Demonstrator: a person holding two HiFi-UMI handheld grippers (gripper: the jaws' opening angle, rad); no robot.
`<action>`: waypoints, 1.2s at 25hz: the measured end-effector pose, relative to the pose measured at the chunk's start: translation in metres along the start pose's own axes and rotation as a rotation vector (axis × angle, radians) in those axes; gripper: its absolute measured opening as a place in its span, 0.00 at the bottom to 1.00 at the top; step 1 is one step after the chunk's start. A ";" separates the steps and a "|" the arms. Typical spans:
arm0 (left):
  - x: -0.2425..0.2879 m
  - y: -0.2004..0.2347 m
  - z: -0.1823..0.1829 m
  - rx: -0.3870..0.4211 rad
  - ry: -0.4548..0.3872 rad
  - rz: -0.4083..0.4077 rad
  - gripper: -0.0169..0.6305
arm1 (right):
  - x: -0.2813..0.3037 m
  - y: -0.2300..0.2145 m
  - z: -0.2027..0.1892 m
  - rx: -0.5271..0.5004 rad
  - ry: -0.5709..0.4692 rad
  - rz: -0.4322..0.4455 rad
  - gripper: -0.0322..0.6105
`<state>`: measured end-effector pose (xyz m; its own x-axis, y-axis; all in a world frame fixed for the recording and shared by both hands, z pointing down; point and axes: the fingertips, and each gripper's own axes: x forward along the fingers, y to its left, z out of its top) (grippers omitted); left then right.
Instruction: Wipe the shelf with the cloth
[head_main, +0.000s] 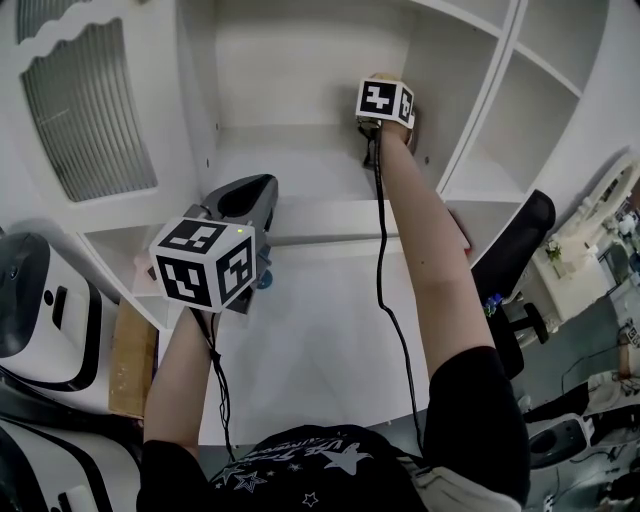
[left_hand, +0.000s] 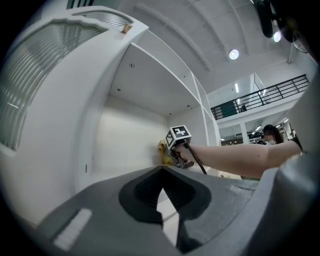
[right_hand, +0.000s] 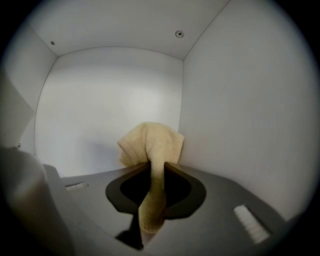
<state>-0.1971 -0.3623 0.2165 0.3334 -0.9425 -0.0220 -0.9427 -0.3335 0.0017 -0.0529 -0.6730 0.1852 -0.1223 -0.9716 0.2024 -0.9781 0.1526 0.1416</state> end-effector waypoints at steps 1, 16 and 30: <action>0.000 0.000 -0.001 0.001 0.002 0.000 0.03 | -0.001 0.000 -0.001 0.002 0.002 -0.002 0.17; -0.017 -0.009 -0.005 0.021 0.019 -0.045 0.03 | -0.065 -0.018 -0.018 0.014 0.009 -0.023 0.17; -0.053 -0.017 -0.027 0.003 0.056 -0.100 0.03 | -0.135 -0.037 -0.039 0.009 -0.011 -0.079 0.17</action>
<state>-0.1982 -0.3076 0.2442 0.4254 -0.9044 0.0336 -0.9049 -0.4257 -0.0005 0.0063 -0.5402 0.1909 -0.0465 -0.9824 0.1806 -0.9863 0.0739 0.1477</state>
